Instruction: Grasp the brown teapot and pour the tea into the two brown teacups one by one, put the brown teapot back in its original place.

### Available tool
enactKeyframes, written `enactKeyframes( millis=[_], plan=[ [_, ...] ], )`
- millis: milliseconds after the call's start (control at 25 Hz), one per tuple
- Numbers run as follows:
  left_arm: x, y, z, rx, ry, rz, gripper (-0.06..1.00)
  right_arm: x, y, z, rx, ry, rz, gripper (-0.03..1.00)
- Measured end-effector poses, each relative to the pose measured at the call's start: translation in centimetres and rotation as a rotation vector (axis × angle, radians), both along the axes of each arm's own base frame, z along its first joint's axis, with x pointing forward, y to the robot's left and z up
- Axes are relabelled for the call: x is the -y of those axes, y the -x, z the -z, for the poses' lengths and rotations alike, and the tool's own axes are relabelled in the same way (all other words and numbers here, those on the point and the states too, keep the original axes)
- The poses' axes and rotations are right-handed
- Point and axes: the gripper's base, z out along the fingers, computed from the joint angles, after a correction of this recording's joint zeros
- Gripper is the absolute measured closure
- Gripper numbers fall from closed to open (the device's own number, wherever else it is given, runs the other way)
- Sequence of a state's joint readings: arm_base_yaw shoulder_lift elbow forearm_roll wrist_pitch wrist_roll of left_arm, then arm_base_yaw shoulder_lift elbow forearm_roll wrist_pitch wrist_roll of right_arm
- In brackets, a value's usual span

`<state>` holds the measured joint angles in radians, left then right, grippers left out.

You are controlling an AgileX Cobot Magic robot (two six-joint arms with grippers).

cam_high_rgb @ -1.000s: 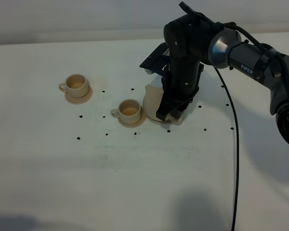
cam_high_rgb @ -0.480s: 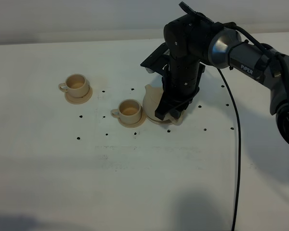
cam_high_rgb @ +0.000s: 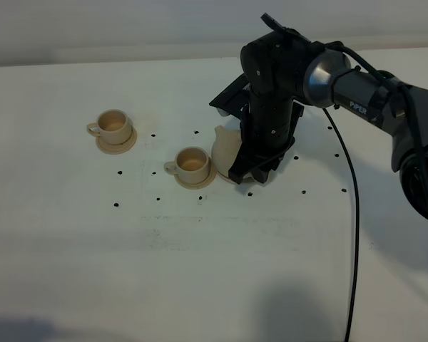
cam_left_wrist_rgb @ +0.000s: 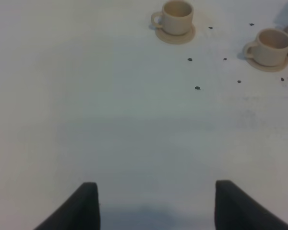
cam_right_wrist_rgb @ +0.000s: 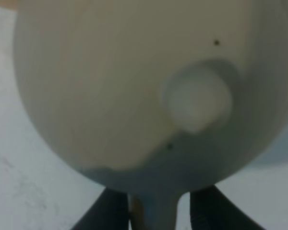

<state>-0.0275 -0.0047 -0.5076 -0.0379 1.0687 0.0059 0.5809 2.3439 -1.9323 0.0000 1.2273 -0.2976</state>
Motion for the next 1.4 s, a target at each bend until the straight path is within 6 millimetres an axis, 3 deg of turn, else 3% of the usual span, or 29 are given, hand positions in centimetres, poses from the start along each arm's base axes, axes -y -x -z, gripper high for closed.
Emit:
enactKeyframes(
  millis=[600,1040,1400],
  plan=[
    [0.0,0.0,0.0,0.0,0.0,0.0,0.45,-0.2,-0.7,-1.4,0.043,-0.014,0.0,0.67],
    [0.0,0.0,0.0,0.0,0.0,0.0,0.45,-0.1,-0.8,-1.4,0.051,0.001,0.015,0.67],
    [0.0,0.0,0.0,0.0,0.0,0.0,0.45,0.2,-0.2,-0.1,0.017,0.019,0.029,0.67]
  ],
)
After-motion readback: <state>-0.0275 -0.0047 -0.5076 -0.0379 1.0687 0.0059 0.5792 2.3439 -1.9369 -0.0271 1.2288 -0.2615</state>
